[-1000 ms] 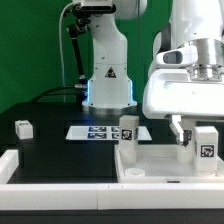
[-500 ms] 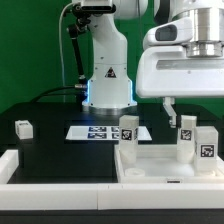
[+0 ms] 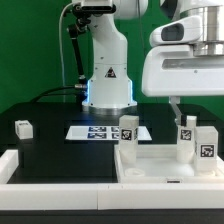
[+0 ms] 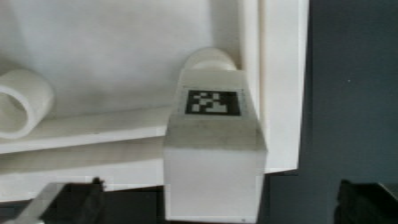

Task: Assemble square table

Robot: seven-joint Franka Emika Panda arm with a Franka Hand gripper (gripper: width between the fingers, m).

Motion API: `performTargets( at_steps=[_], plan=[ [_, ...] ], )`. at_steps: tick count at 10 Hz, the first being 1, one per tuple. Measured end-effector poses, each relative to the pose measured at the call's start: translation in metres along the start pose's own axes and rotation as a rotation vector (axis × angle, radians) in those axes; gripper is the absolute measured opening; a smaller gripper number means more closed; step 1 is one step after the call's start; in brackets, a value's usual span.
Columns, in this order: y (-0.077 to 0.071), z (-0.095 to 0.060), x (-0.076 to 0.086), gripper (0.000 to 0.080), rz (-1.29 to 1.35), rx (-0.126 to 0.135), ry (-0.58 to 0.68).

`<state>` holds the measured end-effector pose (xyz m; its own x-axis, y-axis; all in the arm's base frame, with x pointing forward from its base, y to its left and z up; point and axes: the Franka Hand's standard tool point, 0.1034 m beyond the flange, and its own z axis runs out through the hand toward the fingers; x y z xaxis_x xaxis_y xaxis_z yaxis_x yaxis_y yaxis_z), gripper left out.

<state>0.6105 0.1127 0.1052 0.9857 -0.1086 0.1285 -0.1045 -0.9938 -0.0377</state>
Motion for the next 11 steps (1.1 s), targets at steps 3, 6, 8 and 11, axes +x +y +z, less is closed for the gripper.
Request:
performTargets(
  at_steps=[3,6,8,11],
  plan=[
    [0.005,0.015,0.001,0.0649,0.006,-0.014,-0.004],
    [0.006,0.017,0.000,0.0622,0.038,-0.018,-0.004],
    [0.006,0.017,0.000,0.0293,0.093,-0.016,-0.003],
    [0.005,0.017,0.000,0.0294,0.300,-0.016,-0.001]
  ],
)
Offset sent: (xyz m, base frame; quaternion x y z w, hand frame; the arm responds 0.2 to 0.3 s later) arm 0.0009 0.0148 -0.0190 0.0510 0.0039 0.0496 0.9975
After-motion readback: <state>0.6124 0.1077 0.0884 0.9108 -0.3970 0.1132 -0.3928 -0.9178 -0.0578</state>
